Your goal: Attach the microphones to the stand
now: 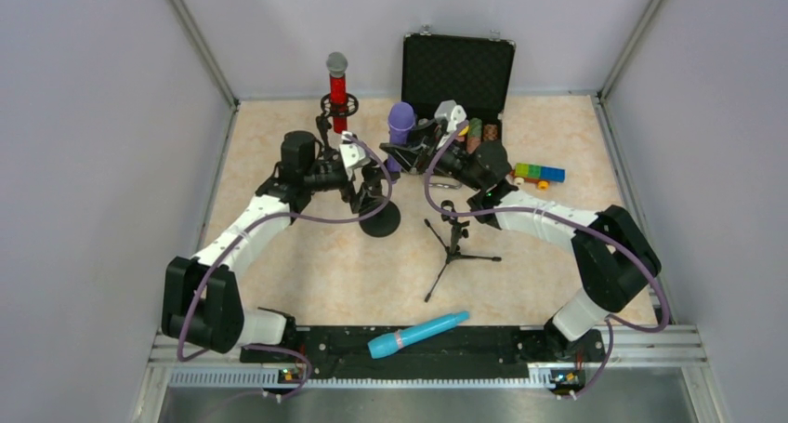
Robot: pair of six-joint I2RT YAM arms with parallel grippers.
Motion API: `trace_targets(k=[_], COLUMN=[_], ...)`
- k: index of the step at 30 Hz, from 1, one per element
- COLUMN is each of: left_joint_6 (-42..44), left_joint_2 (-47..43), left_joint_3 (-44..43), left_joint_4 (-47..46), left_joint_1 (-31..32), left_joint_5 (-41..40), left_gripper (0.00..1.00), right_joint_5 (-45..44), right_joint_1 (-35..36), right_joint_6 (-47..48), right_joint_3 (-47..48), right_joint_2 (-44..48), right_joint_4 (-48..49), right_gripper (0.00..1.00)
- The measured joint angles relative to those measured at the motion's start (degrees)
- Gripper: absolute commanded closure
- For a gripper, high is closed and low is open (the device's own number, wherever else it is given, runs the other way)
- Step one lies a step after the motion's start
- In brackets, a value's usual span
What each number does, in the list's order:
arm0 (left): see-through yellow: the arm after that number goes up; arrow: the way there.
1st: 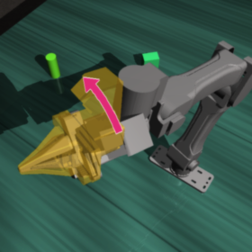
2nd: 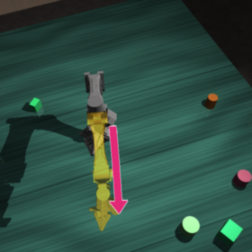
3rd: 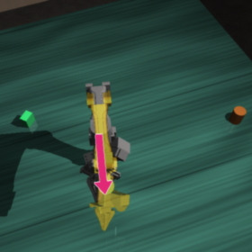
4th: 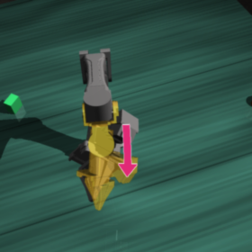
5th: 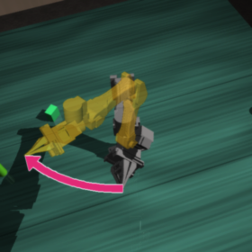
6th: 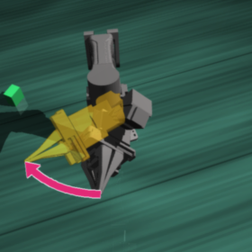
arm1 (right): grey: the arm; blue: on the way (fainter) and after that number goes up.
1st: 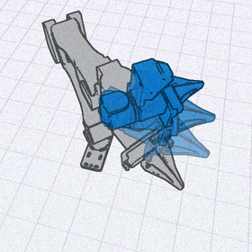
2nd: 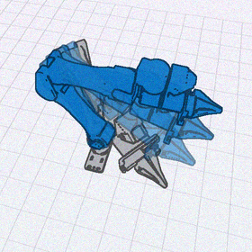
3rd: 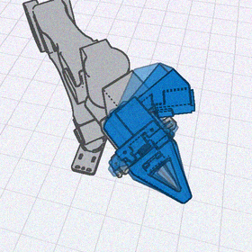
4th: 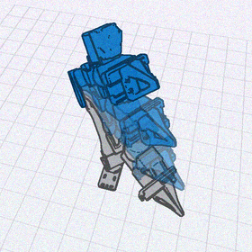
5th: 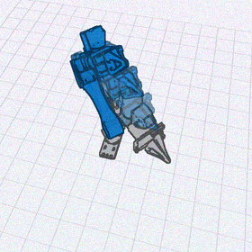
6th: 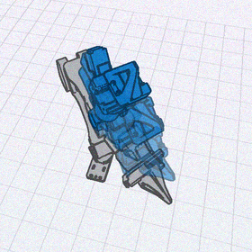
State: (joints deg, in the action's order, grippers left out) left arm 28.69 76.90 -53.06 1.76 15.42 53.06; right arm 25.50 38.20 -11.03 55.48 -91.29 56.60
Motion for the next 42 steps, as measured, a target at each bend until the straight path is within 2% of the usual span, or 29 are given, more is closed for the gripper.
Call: trace_targets(k=[3, 5, 8, 9, 10, 11, 12, 35, 36, 37, 38, 42], left_joint_6=[0.04, 0.00, 0.20, 0.37, 0.46, 0.59, 0.98, 1.42, 1.42, 1.42, 1.42, 2.51], left_joint_2=[0.48, 0.74, 1.18, 1.29, 1.33, 1.33, 1.33, 1.29, 1.31, 1.36, 1.38, 1.51], left_joint_3=[0.00, -0.02, -0.42, -0.50, -0.50, -0.50, -0.50, -0.81, -0.83, -0.85, -0.90, -1.53], left_joint_4=[0.00, 0.11, 0.98, 1.40, 1.75, 2.03, 2.14, 3.26, 3.30, 3.30, 3.30, 4.48], left_joint_1=[0.00, 0.00, 0.00, 0.00, 0.00, 0.00, 0.00, -0.39, -0.39, -0.39, -0.39, -0.31], left_joint_5=[-0.02, -0.09, -0.07, -0.02, 0.00, -0.02, -0.33, 0.02, 0.00, 0.00, 0.00, -0.20], left_gripper=[0.14, 0.25, 0.31, 0.40, 0.57, 0.92, 1.00, 1.00, 0.91, 0.66, 0.47, 0.03], right_joint_5=[0.02, 0.02, 0.02, 0.02, 0.02, 0.02, 0.15, 1.09, 1.09, 1.09, 1.07, 0.92], right_joint_1=[0.00, 0.00, 0.00, 0.00, 0.00, 0.00, 0.00, 0.96, 0.96, 0.96, 0.96, 1.03], right_joint_6=[-0.04, -0.07, -0.07, -0.04, -0.07, -0.04, -0.37, -0.48, -0.48, -0.48, -0.48, -0.61], right_joint_3=[0.00, 0.00, 0.00, 0.00, 0.00, 0.00, 0.00, 0.00, 0.00, 0.00, 0.00, 0.00], right_joint_2=[0.00, -0.02, -0.02, -0.02, -0.07, -0.09, -0.15, -4.04, -4.04, -4.04, -4.04, -4.04], right_joint_4=[0.00, 0.00, 0.00, 0.00, 0.02, 0.02, 0.11, 1.27, 1.27, 1.27, 1.27, 1.14], right_gripper=[1.00, 1.00, 1.00, 1.00, 1.00, 1.00, 1.00, 1.00, 1.00, 1.00, 1.00, 0.98])
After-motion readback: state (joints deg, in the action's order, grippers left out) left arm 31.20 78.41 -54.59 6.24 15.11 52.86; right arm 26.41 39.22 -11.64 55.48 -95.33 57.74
